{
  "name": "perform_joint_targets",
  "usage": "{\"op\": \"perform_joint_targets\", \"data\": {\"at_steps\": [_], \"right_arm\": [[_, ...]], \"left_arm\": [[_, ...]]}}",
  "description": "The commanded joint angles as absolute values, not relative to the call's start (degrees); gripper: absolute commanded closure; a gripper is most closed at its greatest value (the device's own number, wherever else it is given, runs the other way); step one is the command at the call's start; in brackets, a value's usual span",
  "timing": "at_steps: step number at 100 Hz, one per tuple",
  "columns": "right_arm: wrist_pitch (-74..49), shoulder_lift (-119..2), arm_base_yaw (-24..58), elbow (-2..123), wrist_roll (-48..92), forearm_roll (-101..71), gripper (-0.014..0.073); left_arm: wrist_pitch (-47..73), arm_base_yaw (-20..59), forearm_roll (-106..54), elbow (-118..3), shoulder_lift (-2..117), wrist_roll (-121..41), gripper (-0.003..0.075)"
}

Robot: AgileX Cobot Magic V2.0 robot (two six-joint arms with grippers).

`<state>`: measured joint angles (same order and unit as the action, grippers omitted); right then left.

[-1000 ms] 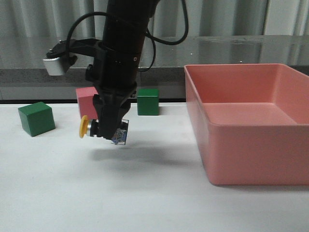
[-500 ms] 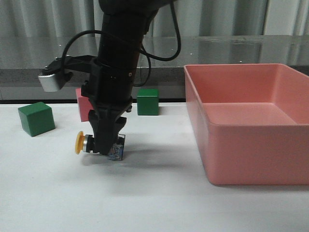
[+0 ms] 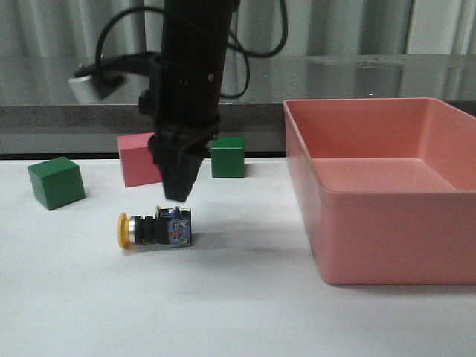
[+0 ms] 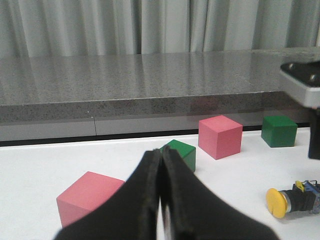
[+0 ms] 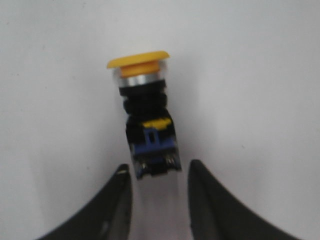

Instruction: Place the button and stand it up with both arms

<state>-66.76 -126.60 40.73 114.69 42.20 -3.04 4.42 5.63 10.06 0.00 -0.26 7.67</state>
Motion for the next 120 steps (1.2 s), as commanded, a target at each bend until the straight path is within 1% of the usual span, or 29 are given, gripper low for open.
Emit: {"op": "perform_joint_targets", "data": {"at_steps": [1,7,12,30,47,61,80,101,120], "right_arm": [[-67.7,-118.6,38.6,116.5,38.3,-1.8,0.0585],[-67.4,-115.7,36.9,116.5,35.5,-1.8,0.0672],[-67.4,-113.4,35.0,116.5,32.1,-1.8,0.0652],[-69.4,-104.2,27.8,115.1,23.5,-1.8,0.0655],[-66.8,-94.5,20.9,107.5,18.6,-1.8,0.0655],[-59.9,-84.8,16.3,95.1,16.0,-1.8,0.0655],[-47.9,-71.1,12.3,73.5,11.3,-1.8,0.0655],[-36.3,-57.2,11.7,52.4,8.3,-1.7,0.0655],[-29.2,-45.8,11.7,38.5,8.2,-1.7,0.0655]], "left_arm": [[-0.7,6.1,10.0,2.6,-2.0,8.0,0.0740],[-0.7,6.1,10.0,2.6,-2.0,8.0,0.0740],[-0.7,6.1,10.0,2.6,-2.0,8.0,0.0740],[-0.7,6.1,10.0,2.6,-2.0,8.0,0.0740],[-0.7,6.1,10.0,2.6,-2.0,8.0,0.0740],[-0.7,6.1,10.0,2.6,-2.0,8.0,0.0740],[-0.7,6.1,10.0,2.6,-2.0,8.0,0.0740],[-0.7,6.1,10.0,2.6,-2.0,8.0,0.0740],[-0.8,6.1,10.0,2.6,-2.0,8.0,0.0740]]}}
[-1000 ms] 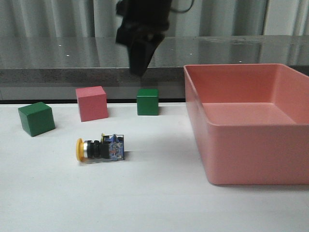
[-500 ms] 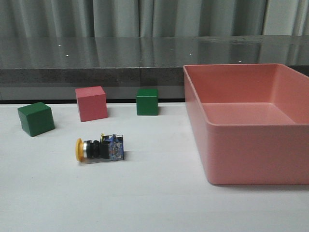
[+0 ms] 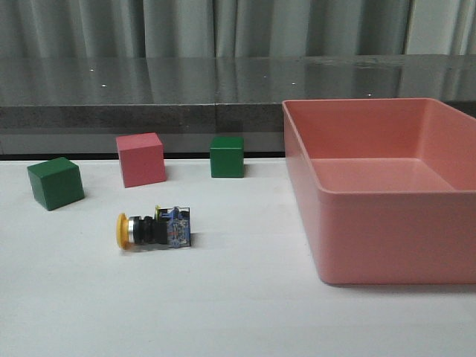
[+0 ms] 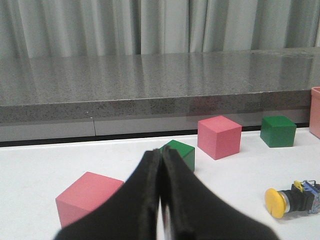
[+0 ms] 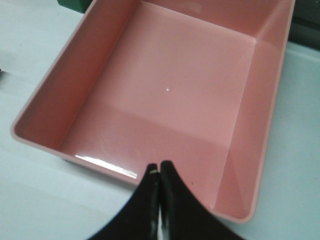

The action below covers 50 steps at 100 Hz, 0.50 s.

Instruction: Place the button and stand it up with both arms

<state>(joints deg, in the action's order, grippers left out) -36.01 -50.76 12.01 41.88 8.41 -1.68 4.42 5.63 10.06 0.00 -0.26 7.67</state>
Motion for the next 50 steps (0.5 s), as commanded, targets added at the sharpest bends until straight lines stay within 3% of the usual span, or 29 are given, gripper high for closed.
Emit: {"op": "perform_joint_targets", "data": {"at_steps": [1,35,50], "right_arm": [[-29.0,-44.9,11.7,38.1,8.2,-1.7,0.0655],[-24.3,-24.6,11.7,27.3,6.9,-1.8,0.0655],[-26.8,-20.2,11.7,26.2,6.9,-1.1,0.0655]], "left_arm": [[-0.8,6.1,10.0,2.6,-2.0,8.0,0.0740],[-1.9,6.1,9.6,2.6,-2.0,8.0,0.0740],[-2.7,6.1,-2.8,1.8,-2.0,9.3,0.0740]]}}
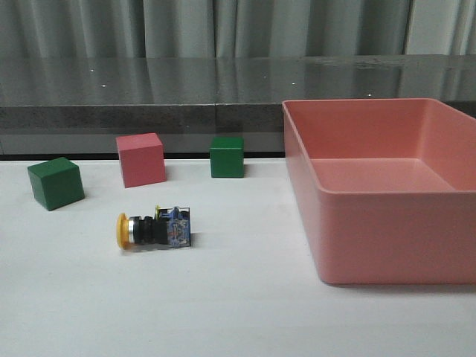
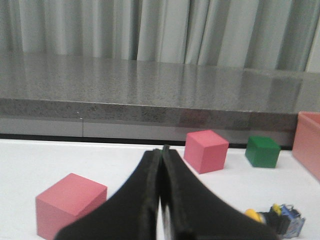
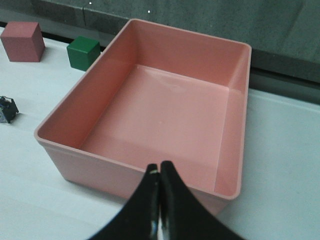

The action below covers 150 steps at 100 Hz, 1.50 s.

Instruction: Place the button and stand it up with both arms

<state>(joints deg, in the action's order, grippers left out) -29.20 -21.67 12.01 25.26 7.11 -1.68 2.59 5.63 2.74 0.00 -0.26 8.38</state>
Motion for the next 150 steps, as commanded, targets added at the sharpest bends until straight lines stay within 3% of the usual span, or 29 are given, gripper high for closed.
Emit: {"op": "perform_joint_targets", "data": {"at_steps": [1,32,51,72,77,84,96,101,106,130,150], "right_arm": [[-27.0,-20.1,11.7,26.1,6.9,-1.1,0.0655],[-27.8,-20.0,11.7,25.9,6.9,-0.8,0.0655],[-27.8,-20.0,11.7,25.9,6.9,-0.8,0.0655],[-27.8,-20.0,11.7,25.9,6.9,-0.8,0.0655],[-27.8,-20.0,11.7,25.9,6.9,-0.8,0.0655],[-27.8,-20.0,11.7,25.9,6.9,-0.8,0.0655],[-27.8,-20.0,11.7,25.9,6.9,-0.8,0.0655],[-27.9,-20.0,11.7,25.9,6.9,-0.8,0.0655],[-27.9,-20.0,11.7,25.9,6.9,-0.8,0.0655],[-28.0,-20.0,11.7,25.9,6.9,-0.8,0.0655],[-28.3,-20.0,11.7,25.9,6.9,-0.8,0.0655]], "left_arm": [[-2.5,6.1,-3.0,1.6,-2.0,9.3,0.0740],[13.2,8.9,-2.9,-15.1,4.7,9.3,0.0740],[20.4,10.9,-2.9,-28.9,19.0,7.2,0.0740],[29.3,13.0,-2.9,-42.8,37.4,-5.7,0.0723],[30.4,13.3,-2.9,-45.1,41.8,-8.3,0.0682],[31.3,13.5,-3.0,-47.9,46.7,-12.1,0.0566],[30.4,13.6,-3.0,-50.9,53.4,-14.9,0.0206],[27.0,13.6,-2.8,-51.1,55.9,-14.9,0.0099],[24.0,13.6,-3.0,-51.1,58.0,-14.7,0.0038],[17.3,13.6,-3.8,-51.1,67.3,-15.4,0.0030],[19.2,13.6,-14.0,-53.4,75.3,-33.6,0.0030]]}}
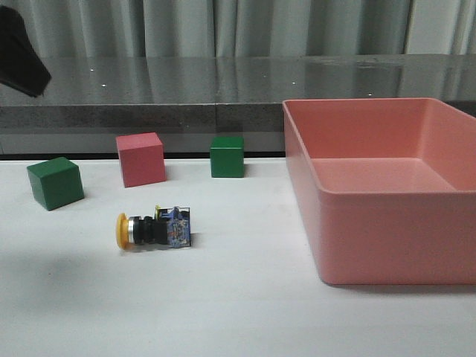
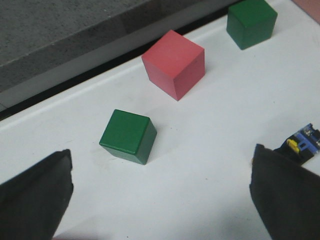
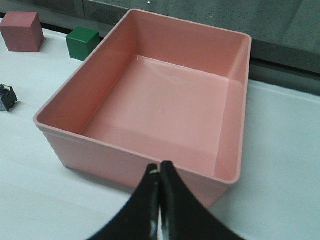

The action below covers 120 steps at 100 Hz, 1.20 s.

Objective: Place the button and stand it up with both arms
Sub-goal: 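Reach the left gripper down and grasp the button's body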

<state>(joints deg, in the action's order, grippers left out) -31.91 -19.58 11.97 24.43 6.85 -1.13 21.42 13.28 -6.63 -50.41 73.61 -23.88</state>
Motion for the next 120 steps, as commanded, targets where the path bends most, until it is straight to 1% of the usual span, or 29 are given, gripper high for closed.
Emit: {"op": "perform_joint_targets", "data": {"at_steps": [1,7,14,21,31,44,56,69,82,109,120], "right_arm": [[-28.3,-20.0,11.7,25.9,6.9,-0.8,0.0655],[-28.3,-20.0,11.7,25.9,6.9,-0.8,0.0655],[-28.3,-20.0,11.7,25.9,6.9,-0.8,0.0655],[-28.3,-20.0,11.7,25.9,6.9,-0.8,0.0655],[-28.5,-20.0,11.7,25.9,6.9,-0.8,0.0655],[-28.9,-20.0,11.7,25.9,6.9,-0.8,0.0655],[-28.9,-20.0,11.7,25.9,6.9,-0.8,0.0655],[-28.9,-20.0,11.7,25.9,6.9,-0.8,0.0655],[-28.9,-20.0,11.7,25.9,6.9,-0.8,0.0655],[-28.9,-20.0,11.7,25.9,6.9,-0.8,0.0655],[-28.9,-20.0,11.7,25.9,6.9,-0.8,0.0655]], "left_arm": [[19.8,13.6,-14.9,-53.6,75.6,-34.8,0.0030],[23.4,13.6,-25.0,-55.0,78.0,-47.1,0.0030],[30.5,12.9,-37.9,-57.2,80.9,-62.1,0.0030],[37.8,11.6,-47.3,-59.3,83.8,-73.9,0.0030],[45.4,9.2,-52.7,-61.2,87.0,-86.0,0.0030],[50.8,5.7,-58.9,-61.8,90.4,-101.7,0.0030],[55.8,2.2,-68.3,-61.8,93.6,-112.6,0.0030],[54.7,0.3,-80.3,-61.8,97.4,-116.6,0.0030],[54.4,0.3,-86.8,-61.8,100.0,-116.5,0.0030],[58.4,0.4,-87.2,-61.8,103.3,-116.9,0.0030],[63.2,0.4,-82.5,-61.8,105.0,-122.7,0.0030]]}}
